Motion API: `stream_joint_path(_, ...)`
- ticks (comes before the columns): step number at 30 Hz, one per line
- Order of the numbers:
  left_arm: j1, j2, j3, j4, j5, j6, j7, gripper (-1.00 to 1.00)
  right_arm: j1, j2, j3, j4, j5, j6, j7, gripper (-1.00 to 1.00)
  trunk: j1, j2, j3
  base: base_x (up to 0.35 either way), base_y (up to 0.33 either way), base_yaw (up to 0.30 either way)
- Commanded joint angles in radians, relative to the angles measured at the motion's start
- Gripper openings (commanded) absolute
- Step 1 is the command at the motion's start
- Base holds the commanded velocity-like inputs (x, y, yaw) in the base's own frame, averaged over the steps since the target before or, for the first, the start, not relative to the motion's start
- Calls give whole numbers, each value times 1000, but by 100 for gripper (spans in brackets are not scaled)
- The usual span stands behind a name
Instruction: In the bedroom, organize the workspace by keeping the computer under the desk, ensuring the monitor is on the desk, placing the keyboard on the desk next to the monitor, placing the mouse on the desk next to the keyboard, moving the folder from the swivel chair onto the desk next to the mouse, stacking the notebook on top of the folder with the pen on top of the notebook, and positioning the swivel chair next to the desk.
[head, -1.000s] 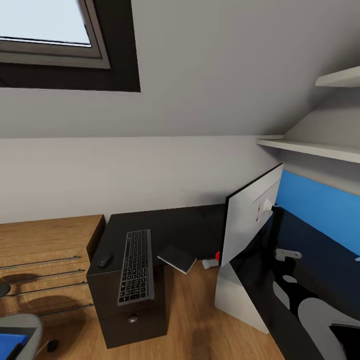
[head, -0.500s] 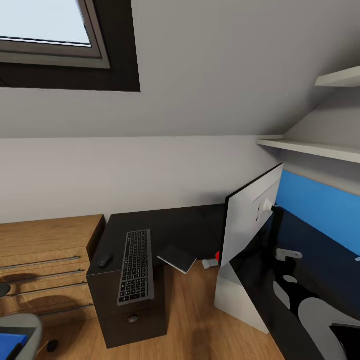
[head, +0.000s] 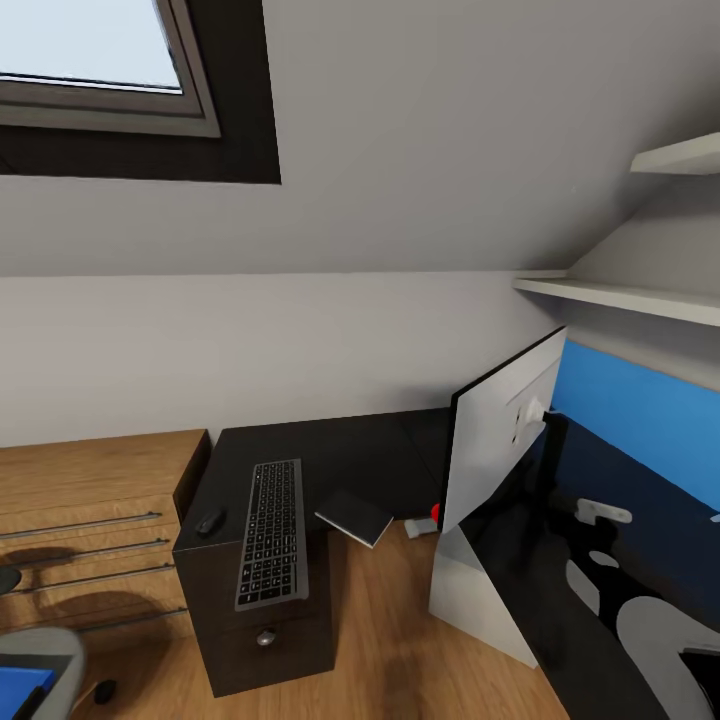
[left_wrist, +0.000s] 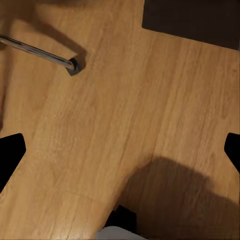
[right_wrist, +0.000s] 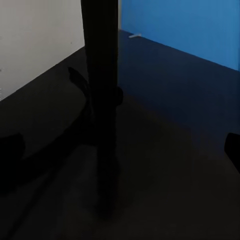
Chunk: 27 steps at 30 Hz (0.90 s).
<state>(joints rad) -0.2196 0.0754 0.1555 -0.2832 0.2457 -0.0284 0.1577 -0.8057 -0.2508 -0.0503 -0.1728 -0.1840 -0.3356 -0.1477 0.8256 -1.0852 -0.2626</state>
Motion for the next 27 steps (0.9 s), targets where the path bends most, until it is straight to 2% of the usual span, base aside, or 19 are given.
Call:
stream_joint_path(1, -1, 1, -4, 5, 11, -27, 2, 100, -1, 1, -4, 1, -5, -4, 3, 100, 0, -1, -1, 0, 0, 0)
stream_joint_path(3, -1, 2, -4, 11, 11, -56, 1, 100, -1, 3, -3, 1, -7, -5, 3, 100, 0, -1, -1, 0, 0, 0)
stream_joint_path(11, -1, 2, -4, 17, 12, -88, 0, 100, -1, 4, -3, 2, -6, -6, 3, 100, 0, -1, -1, 0, 0, 0)
stream_joint_path(17, -1, 1, -4, 66, 11, -203, 0, 100, -1, 4, -3, 2, -6, -6, 2, 100, 0, -1, -1, 57, 0, 0)
stream_joint_path(27, -1, 1, -4, 79, 10, -227, 0, 100, -1, 5, -2, 4, -3, -53, 3, 100, 0, -1, -1, 24, 0, 0)
